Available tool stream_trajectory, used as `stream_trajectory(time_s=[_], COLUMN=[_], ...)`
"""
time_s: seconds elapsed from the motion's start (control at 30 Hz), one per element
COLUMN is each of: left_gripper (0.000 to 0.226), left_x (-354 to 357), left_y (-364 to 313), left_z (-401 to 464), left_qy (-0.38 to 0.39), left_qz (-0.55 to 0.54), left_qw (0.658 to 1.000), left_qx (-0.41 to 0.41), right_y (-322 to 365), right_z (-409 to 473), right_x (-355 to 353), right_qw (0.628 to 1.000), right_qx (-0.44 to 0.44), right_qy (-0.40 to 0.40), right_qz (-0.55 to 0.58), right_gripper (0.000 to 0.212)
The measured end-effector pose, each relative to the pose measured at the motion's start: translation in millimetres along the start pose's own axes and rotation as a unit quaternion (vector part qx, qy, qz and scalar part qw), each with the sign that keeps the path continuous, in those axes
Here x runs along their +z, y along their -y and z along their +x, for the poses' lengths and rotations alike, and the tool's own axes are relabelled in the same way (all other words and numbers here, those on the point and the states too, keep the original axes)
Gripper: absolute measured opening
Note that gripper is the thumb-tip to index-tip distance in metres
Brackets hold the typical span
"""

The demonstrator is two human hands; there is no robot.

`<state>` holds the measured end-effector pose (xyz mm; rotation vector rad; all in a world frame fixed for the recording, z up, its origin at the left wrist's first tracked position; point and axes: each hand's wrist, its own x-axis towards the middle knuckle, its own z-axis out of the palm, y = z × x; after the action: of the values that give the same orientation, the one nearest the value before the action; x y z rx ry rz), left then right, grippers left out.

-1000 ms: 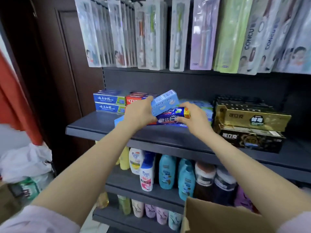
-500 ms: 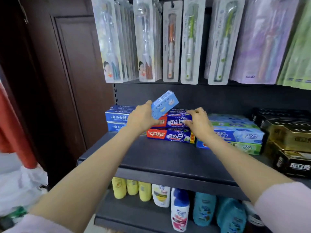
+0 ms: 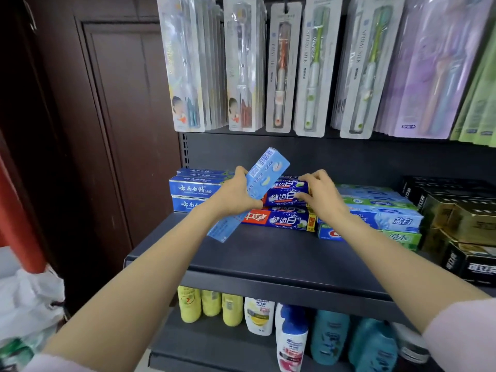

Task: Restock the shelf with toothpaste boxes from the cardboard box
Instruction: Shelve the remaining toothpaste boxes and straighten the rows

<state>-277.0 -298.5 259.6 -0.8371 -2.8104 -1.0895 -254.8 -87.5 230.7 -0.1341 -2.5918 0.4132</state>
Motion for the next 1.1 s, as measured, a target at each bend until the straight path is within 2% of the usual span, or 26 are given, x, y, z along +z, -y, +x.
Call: stream_trajectory(time_s=[0.17,0.3,0.37,0.5,0.6,0.67,0.7,0.73,0.77,0.8,0.83,0.9,0.97,1.03,1.1], left_gripper=[0.046,0.036,0.035,0.034,0.04,0.045,0.046,0.047,0.047,0.047,0.047,0.05,0.059,0.073,0.07], left_x=[4,7,7,9,9,11,13,15,16,18,21,28,35,39,42], left_y=[-3,-6,-6,-2,0,1,1,0,-1,-2,-4,-9,-11,-10,-11], left_z=[0,1,2,1,-2,-4,-5,-6,-6,-6,-7,-9,-10,-9,-7], left_qy=[0.026,0.007,0.0,-0.022,-0.047,-0.067,-0.079,-0.094,-0.109,-0.126,-0.143,-0.172,-0.182,-0.164,-0.116], left_qz=[-0.016,-0.003,0.006,0.018,0.03,0.075,0.129,0.203,0.277,0.331,0.364,0.398,0.404,0.384,0.319], left_qw=[0.999,1.0,1.0,0.999,0.997,0.993,0.986,0.972,0.951,0.93,0.914,0.89,0.886,0.903,0.937], left_qx=[-0.011,0.002,0.008,0.042,0.057,0.063,0.064,0.068,0.078,0.093,0.11,0.139,0.136,0.102,0.083], right_y=[2,8,5,-4,-5,2,9,16,23,27,26,18,6,-11,-28], right_z=[0,3,-1,-9,-9,-9,-11,-15,-17,-21,-25,-34,-41,-46,-52], right_x=[-1,-1,4,11,14,10,3,-6,-17,-26,-33,-37,-40,-49,-58], right_qw=[1.0,0.999,1.0,0.992,0.989,0.997,0.993,0.971,0.921,0.869,0.844,0.848,0.847,0.829,0.833], right_qx=[0.0,-0.024,-0.004,0.013,0.017,0.019,0.04,0.08,0.136,0.188,0.213,0.19,0.142,0.104,0.085], right_qy=[0.017,-0.002,0.015,-0.024,-0.024,-0.065,-0.084,-0.074,-0.029,0.031,0.084,0.139,0.118,0.065,0.027], right_qz=[0.004,0.03,-0.004,-0.123,-0.145,-0.041,0.07,0.213,0.363,0.457,0.486,0.475,0.499,0.546,0.545], right_gripper=[0.05,0.048,0.046,0.04,0.038,0.032,0.031,0.038,0.049,0.058,0.061,0.047,0.022,0.012,0.016])
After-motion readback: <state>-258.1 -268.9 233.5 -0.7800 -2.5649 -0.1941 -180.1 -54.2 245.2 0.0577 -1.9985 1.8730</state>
